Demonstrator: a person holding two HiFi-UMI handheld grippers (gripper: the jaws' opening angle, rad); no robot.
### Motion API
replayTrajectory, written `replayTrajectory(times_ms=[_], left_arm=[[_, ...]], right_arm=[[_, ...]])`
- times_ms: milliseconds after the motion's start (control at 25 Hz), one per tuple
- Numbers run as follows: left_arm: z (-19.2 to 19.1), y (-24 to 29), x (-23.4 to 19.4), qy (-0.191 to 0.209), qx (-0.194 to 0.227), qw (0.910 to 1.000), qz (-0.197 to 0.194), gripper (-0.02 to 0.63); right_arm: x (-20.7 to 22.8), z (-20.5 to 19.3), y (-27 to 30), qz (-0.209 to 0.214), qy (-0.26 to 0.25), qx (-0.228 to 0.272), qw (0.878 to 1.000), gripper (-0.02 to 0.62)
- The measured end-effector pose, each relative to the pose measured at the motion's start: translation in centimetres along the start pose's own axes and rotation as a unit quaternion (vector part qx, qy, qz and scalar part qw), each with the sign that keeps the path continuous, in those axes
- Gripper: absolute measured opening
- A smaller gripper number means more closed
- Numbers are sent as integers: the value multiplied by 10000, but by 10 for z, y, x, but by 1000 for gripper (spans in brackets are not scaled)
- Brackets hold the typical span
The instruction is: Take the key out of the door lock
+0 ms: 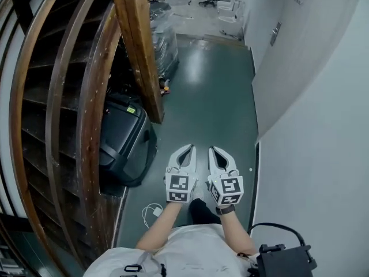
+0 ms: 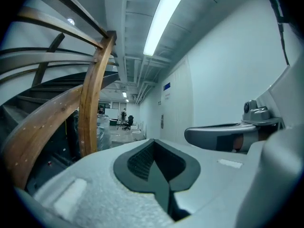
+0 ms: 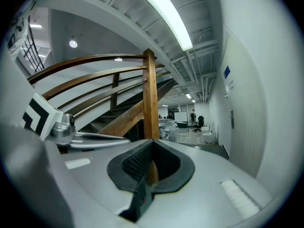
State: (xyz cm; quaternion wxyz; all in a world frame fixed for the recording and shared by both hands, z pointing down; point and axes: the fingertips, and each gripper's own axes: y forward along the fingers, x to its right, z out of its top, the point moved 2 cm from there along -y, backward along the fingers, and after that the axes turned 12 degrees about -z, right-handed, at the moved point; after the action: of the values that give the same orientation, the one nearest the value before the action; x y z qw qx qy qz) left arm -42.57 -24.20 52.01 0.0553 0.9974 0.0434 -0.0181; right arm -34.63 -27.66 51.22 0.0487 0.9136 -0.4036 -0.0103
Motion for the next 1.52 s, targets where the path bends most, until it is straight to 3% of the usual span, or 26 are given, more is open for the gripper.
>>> replayTrajectory(times_ms=[120, 240, 360, 520, 720, 920, 1120, 1240, 1400, 1520], left_arm=[[32, 72, -27, -63, 79, 9998, -168, -2], [77, 122, -47, 205, 450, 9983, -306, -2], [98, 154, -74, 346, 592, 9972, -281, -2], [98, 199, -120, 406, 418, 9981, -175, -2], [86, 276, -177, 206, 406, 9983, -361, -2], [101, 353, -250, 171, 486, 9965, -656, -2], [131, 410, -335, 197, 694, 9948, -721, -2], [135, 440, -378, 153, 671, 9952, -699, -2], [125, 486, -403, -151, 404, 9960, -779, -2], [115, 526, -418, -252, 287, 9951, -907, -2]], right_arm=[[33, 40, 67, 74, -91, 281, 9995, 2], [61, 85, 120, 79, -177, 703, 9973, 2], [80, 90, 168, 101, -40, 616, 9980, 2], [91, 73, 227, 155, 134, 299, 9993, 3], [112, 63, 317, 55, 66, 157, 9998, 3], [135, 86, 419, -228, 30, 235, 9995, 3], [128, 119, 519, -160, -22, 373, 9992, 3], [123, 120, 562, -142, -13, 340, 9993, 3], [148, 106, 607, -257, 53, -20, 9997, 3], [173, 109, 645, -351, 136, -23, 9993, 3]])
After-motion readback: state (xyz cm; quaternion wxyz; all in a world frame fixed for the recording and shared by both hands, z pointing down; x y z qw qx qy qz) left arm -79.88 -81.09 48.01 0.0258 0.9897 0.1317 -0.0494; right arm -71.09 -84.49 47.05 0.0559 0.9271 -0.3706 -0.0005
